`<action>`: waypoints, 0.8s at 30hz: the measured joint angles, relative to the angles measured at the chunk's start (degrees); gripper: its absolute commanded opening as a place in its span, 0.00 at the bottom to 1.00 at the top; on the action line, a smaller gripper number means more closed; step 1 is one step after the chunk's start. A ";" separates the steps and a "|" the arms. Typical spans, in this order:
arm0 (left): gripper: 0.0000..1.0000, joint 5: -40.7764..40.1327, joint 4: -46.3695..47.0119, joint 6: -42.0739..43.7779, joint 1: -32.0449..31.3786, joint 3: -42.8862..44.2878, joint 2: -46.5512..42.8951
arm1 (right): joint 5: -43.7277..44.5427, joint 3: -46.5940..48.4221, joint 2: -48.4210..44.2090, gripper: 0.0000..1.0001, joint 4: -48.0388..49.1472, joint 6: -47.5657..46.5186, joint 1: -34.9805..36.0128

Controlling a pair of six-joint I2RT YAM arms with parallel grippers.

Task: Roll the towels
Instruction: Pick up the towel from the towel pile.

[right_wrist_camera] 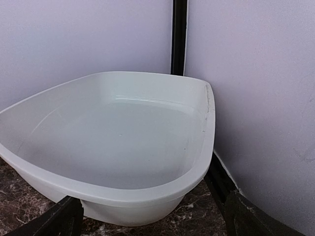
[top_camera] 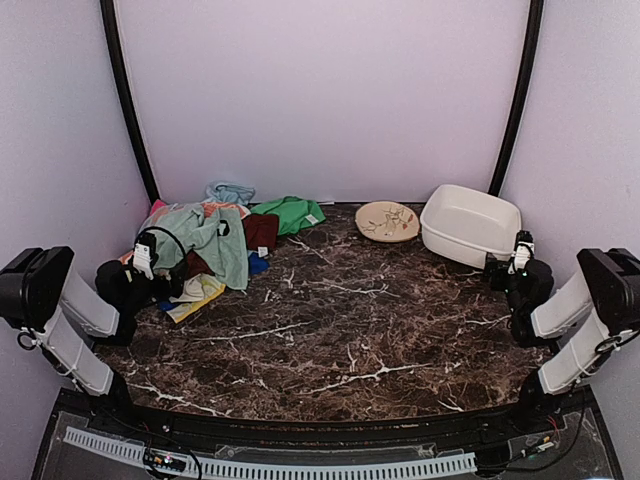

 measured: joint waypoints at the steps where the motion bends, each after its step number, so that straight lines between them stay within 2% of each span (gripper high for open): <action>1: 0.99 0.00 0.00 0.00 0.00 0.00 0.00 | 0.00 0.00 0.00 1.00 0.00 0.02 0.00; 8: 0.99 0.00 0.00 0.17 0.00 0.00 0.00 | 2.12 0.04 -1.66 1.00 -1.66 0.70 0.00; 13: 0.99 0.50 -0.70 0.20 0.02 0.17 -0.28 | 7.82 0.07 -17.00 1.00 -11.15 3.37 -0.02; 15: 0.99 0.94 -5.51 0.22 0.07 1.81 -2.36 | 10.19 0.37 -24.65 1.00 -15.78 5.49 -0.02; 18: 0.99 2.36 -21.77 1.29 0.15 10.58 -8.35 | 13.09 4.28 -33.38 1.00 -28.98 9.49 -0.33; 21: 0.99 5.09 -39.98 2.84 0.42 23.54 -13.62 | 15.56 10.56 -37.77 1.00 -40.79 14.47 -0.63; 24: 0.99 9.27 -54.34 5.09 0.66 30.88 -17.44 | 12.26 13.90 -42.05 1.00 -48.50 17.51 -0.92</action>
